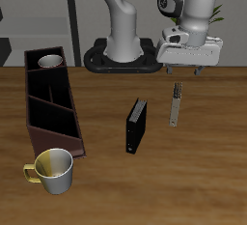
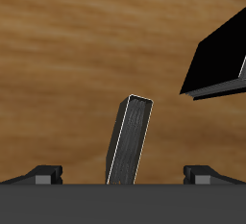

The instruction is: Place the red mug into the right desk caddy's right compartment and place the yellow book into the right desk caddy's back compartment

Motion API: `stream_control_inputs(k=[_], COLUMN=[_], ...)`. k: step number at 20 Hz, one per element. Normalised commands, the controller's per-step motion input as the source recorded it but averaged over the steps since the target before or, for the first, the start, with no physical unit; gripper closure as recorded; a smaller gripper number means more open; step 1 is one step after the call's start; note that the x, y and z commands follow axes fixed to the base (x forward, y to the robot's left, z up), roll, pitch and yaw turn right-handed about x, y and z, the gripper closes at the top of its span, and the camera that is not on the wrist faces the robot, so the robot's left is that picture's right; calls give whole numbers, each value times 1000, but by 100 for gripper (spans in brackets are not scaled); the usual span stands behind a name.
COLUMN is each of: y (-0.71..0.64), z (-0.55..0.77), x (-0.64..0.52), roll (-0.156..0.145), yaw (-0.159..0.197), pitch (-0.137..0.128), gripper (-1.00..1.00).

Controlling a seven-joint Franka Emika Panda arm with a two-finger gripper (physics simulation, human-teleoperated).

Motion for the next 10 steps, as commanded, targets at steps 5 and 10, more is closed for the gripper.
stream_control_inputs(k=[5, 10], y=[-66, -118], z=[20, -78], x=[66, 179], roll=[-11, -18], yaw=[11, -14], pitch=[-26, 42], gripper=[-100, -100])
